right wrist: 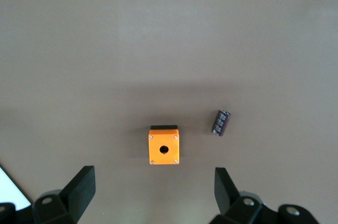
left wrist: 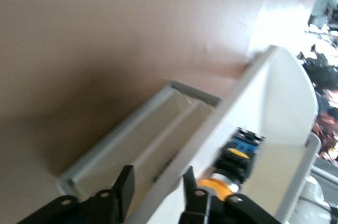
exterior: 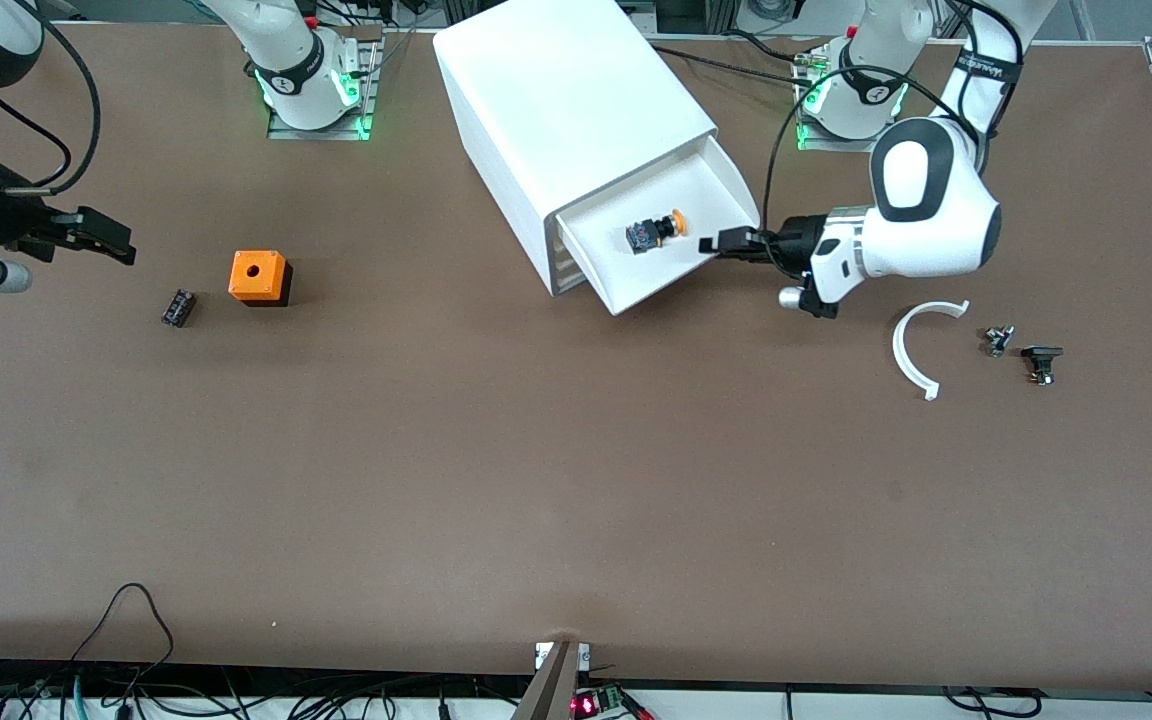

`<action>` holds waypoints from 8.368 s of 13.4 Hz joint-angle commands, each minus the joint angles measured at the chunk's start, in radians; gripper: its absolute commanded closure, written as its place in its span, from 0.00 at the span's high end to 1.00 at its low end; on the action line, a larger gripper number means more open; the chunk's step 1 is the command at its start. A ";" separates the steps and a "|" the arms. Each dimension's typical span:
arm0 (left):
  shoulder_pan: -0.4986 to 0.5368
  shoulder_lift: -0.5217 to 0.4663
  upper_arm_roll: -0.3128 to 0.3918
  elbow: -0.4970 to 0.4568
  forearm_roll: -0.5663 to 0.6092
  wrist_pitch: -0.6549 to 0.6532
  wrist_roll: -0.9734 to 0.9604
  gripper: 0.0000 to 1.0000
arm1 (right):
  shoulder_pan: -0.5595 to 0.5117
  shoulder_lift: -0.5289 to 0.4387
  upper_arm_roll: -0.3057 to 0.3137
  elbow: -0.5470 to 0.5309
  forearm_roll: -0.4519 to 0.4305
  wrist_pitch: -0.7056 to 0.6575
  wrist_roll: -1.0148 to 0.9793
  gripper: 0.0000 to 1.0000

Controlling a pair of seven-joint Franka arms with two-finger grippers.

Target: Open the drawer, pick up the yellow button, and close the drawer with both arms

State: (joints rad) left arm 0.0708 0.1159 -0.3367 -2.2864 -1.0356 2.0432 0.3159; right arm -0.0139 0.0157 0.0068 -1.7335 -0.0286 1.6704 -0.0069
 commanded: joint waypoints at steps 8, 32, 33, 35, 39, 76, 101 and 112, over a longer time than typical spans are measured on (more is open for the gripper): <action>0.029 -0.097 0.131 0.259 0.581 -0.205 -0.142 1.00 | 0.284 0.265 0.087 0.281 0.182 0.023 -0.041 1.00; 0.015 -0.160 0.231 0.545 1.105 -0.417 -0.090 1.00 | 0.766 0.685 0.237 0.666 -0.042 0.115 -0.775 1.00; 0.015 -0.160 0.231 0.545 1.105 -0.417 -0.090 1.00 | 0.767 0.690 0.239 0.666 -0.042 0.117 -0.783 1.00; 0.017 -0.160 0.231 0.545 1.103 -0.416 -0.090 1.00 | 0.775 0.699 0.240 0.666 -0.042 0.123 -0.783 1.00; 0.017 -0.160 0.231 0.545 1.103 -0.416 -0.090 1.00 | 0.786 0.714 0.240 0.667 -0.042 0.129 -0.780 1.00; -0.031 -0.064 0.056 0.294 1.077 0.027 -0.702 1.00 | 0.195 0.320 0.096 0.074 -0.071 0.239 -0.057 0.10; -0.071 -0.062 -0.559 -0.030 1.045 0.304 -1.359 1.00 | -0.158 0.343 0.198 -0.145 -0.071 0.373 -0.014 1.00; -0.028 -0.087 -0.205 0.175 1.043 0.107 -0.895 1.00 | -0.090 0.270 0.237 0.393 -0.086 -0.159 0.116 1.00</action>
State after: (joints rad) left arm 0.0397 0.0468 -0.6270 -2.2060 0.0385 2.2610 -0.7229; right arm -0.1068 0.3098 0.2551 -1.3840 -0.1009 1.5414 0.0917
